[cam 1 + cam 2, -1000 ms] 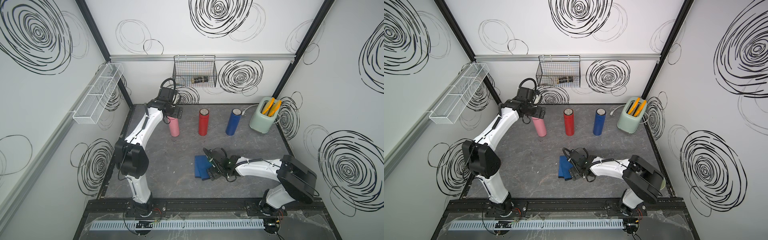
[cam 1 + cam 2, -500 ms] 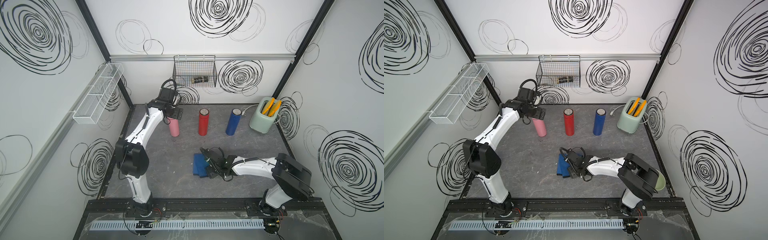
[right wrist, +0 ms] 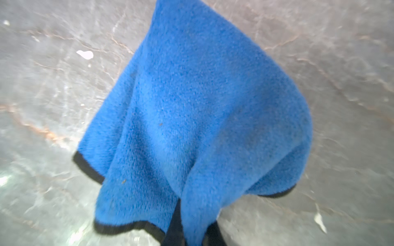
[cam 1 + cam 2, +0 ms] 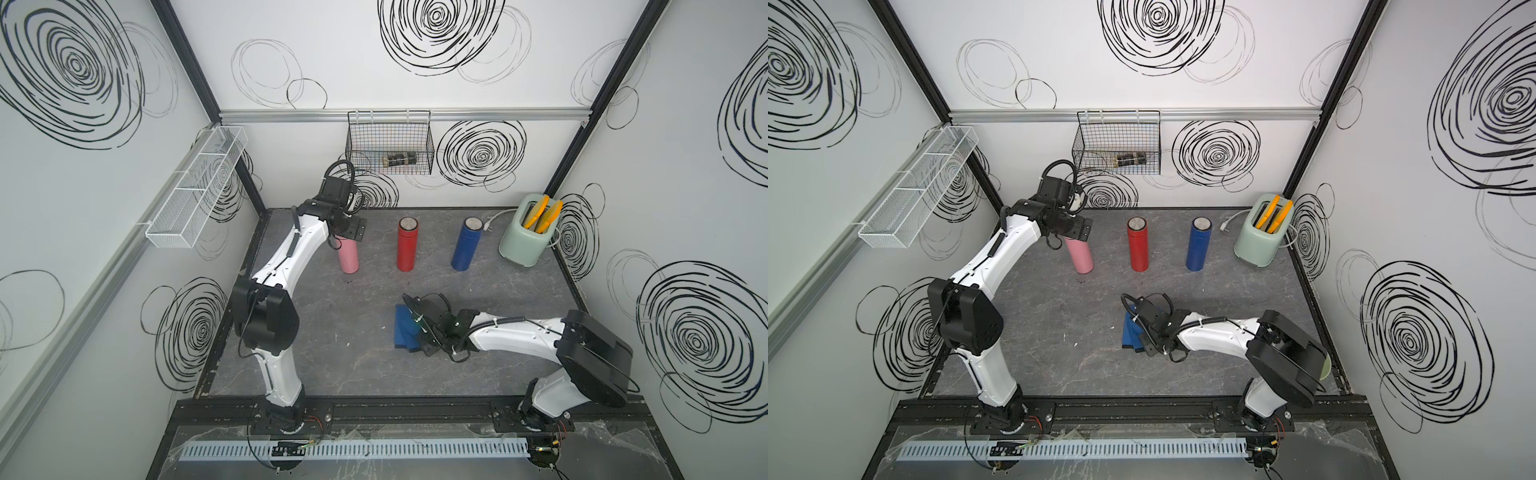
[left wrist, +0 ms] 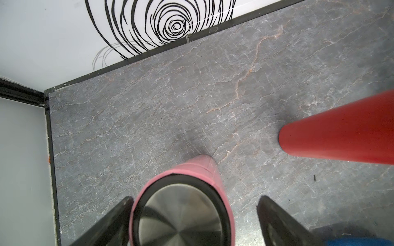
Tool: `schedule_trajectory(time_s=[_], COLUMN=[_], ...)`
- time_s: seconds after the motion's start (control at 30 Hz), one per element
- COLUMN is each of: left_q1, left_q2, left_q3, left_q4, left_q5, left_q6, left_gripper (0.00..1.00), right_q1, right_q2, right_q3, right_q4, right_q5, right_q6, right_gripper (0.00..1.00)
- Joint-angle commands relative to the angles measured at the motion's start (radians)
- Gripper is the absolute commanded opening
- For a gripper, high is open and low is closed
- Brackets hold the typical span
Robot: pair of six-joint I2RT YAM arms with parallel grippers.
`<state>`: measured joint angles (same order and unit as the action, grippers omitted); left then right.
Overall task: Wipe the surface of the thermos
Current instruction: Pick up the cleaning item at the center of the board, then pick up the thermos from the center of the board.
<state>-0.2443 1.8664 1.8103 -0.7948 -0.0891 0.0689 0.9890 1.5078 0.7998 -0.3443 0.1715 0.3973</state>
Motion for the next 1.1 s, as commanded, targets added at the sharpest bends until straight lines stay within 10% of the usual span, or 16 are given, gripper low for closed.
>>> schedule_trajectory(time_s=[0.0,0.7,1.07], left_q1=[-0.009,-0.018,-0.021], left_q2=[0.014,0.023,0.000], left_q3=[0.000,-0.043,-0.076], left_q4=[-0.002,0.005,0.034], left_q5=[-0.014,-0.031,-0.033], left_q6=[0.022,0.026,0.030], left_gripper=[0.94,0.77,0.38], right_q1=[-0.013,-0.114,-0.149], right_q2=[-0.092,-0.362,-0.431], right_q3=[0.012,-0.037,-0.053], right_q4=[-0.033,-0.002,0.006], right_q5=[0.022,0.020,0.010], right_q6=[-0.024,-0.098,-0.122], right_gripper=[0.00,0.00,0.00])
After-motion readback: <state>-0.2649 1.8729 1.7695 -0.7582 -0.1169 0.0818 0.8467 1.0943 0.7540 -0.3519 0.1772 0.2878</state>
